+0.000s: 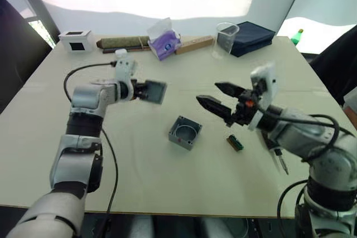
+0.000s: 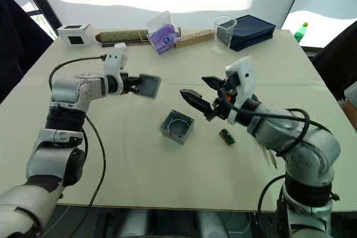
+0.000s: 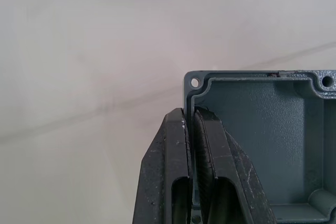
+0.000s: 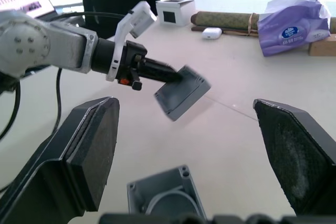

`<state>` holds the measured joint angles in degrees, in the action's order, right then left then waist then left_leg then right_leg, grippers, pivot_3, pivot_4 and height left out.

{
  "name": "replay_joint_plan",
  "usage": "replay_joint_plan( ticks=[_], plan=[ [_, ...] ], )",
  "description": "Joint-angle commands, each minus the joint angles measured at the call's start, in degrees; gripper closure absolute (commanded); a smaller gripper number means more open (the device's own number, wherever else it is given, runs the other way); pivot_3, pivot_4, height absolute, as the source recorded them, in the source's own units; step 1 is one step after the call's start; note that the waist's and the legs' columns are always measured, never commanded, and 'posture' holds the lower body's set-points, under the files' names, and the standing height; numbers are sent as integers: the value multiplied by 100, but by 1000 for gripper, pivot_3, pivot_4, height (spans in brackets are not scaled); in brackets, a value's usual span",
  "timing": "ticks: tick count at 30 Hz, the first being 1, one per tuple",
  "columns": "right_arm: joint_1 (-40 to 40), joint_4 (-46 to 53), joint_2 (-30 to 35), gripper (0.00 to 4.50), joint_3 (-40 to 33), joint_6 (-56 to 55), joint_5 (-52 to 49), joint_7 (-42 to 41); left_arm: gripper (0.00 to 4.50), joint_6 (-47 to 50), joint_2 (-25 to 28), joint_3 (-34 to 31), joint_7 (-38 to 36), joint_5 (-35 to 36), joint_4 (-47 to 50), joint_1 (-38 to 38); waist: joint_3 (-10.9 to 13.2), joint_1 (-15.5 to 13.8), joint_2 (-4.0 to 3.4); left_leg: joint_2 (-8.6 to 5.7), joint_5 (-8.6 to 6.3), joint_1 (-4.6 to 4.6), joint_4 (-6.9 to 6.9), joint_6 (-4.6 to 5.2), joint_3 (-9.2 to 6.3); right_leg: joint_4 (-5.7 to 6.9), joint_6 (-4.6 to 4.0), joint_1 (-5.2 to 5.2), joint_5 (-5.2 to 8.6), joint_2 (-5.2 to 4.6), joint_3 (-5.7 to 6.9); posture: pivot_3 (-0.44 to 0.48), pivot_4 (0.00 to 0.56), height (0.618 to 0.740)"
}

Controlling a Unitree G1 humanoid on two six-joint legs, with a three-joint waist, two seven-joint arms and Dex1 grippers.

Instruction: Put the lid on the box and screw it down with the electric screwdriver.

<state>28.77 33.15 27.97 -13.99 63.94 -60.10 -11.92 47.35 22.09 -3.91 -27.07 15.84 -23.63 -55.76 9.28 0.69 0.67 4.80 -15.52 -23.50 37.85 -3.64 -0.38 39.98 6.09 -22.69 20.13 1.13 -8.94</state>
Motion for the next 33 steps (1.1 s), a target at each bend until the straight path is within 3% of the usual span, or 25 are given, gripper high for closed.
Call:
replay_joint_plan(
  ticks=[1,11,33],
  plan=[
    [577,-890,-268,0,-61,186,-244,396,4478,-1054,-468,-391,-114,349,164,-234,0,11,0,0,0,0,0,0,1,0,0,-1,0,0,-1,0,150,740],
    [1303,-1910,-456,0,-67,439,-267,670,4478,-1574,-1093,-84,-531,472,669,-157,0,62,0,1,-1,-5,-3,3,4,0,1,-11,0,4,-5,0,150,740],
    [1392,-1979,-563,0,-304,294,-405,936,4478,-1423,-1140,119,-678,533,887,48,0,59,0,1,-3,-5,-6,5,3,-2,1,-10,0,4,-5,0,150,740]
  ],
)
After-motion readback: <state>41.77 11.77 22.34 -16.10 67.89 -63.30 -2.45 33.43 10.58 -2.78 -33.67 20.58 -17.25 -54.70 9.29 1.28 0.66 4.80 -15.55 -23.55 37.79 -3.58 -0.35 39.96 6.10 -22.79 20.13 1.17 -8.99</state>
